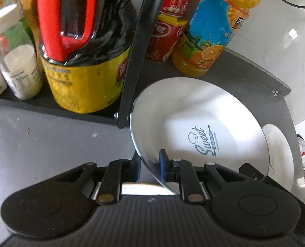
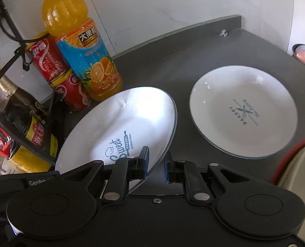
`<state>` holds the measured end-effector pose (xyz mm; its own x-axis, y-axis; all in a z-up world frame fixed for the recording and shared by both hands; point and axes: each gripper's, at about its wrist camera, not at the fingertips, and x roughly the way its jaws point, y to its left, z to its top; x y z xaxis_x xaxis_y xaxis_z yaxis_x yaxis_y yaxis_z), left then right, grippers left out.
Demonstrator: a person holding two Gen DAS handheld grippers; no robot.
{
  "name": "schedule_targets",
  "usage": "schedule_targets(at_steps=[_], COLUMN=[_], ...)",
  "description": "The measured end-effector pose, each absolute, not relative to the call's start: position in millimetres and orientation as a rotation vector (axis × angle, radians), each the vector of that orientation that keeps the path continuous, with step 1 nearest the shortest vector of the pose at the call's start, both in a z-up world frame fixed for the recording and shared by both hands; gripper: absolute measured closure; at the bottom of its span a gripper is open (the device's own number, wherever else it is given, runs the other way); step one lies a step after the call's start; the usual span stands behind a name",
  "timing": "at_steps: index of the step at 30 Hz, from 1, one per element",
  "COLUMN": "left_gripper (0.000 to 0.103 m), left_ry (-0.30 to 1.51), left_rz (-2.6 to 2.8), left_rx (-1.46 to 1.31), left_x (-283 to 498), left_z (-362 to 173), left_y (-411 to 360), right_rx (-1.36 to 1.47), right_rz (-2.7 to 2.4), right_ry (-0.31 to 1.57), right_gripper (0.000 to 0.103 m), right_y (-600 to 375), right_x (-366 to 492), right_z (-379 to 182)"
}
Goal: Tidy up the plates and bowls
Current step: 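Lift the Sweet plate with both grippers and lower it onto the flower-print plate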
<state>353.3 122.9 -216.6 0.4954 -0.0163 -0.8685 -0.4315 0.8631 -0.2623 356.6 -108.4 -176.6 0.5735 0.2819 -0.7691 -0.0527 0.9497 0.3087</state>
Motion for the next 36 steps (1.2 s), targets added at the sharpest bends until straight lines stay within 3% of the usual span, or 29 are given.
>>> schedule_targets(at_steps=[36], left_gripper=[0.087], left_ry=[0.991], left_rz=[0.161], left_rx=[-0.43], left_x=[252.9], left_z=[-172.7], left_y=[145.5], right_rx=[0.301], right_rz=[0.131], right_ry=[0.865], right_gripper=[0.089], right_y=[-106.2], right_x=[244.7], right_z=[-137.3])
